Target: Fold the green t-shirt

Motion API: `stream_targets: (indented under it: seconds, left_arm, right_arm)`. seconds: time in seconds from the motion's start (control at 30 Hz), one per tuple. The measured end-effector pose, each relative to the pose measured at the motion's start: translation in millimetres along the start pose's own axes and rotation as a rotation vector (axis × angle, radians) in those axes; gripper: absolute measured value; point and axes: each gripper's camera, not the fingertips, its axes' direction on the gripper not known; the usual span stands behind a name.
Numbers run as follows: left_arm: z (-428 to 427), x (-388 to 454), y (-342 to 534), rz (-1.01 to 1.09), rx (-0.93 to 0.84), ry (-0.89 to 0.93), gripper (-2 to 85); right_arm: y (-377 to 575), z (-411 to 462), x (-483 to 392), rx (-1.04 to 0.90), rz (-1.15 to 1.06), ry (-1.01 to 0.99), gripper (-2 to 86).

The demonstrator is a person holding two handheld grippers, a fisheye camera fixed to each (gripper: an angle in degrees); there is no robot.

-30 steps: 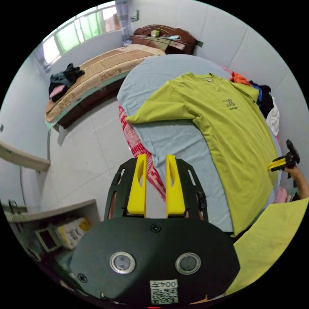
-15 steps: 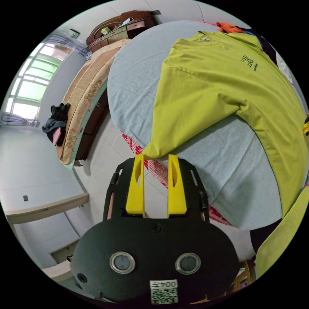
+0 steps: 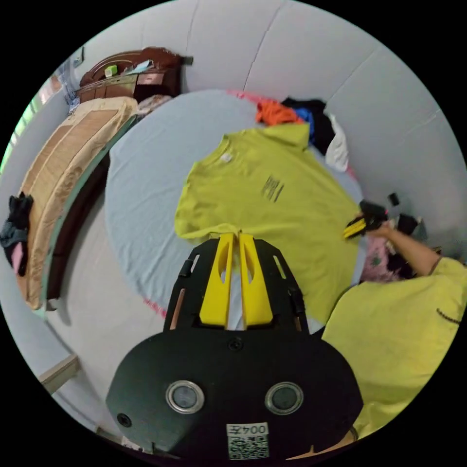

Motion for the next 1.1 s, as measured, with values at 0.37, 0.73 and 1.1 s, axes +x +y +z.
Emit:
stream_targets:
  seconds: [0.37,0.73,1.1]
  left_arm:
    - [16.8,-104.6,68.9,-0.196,-0.003,-0.036,7.9]
    - [61.2,-177.0,113.0,-0.465,0.089,0.141,13.6]
    - [6.1,-168.8,171.8,-0.683,0.361,0.102,3.6]
  right_arm:
    - [36.3,10.3,23.3,0.112,0.054,-0.068,4.4]
    - [73.4,18.1,38.8,0.229,0.121,-0.151,6.3]
    - [69.9,16.8,52.6,0.15,0.155,-0.138,4.4]
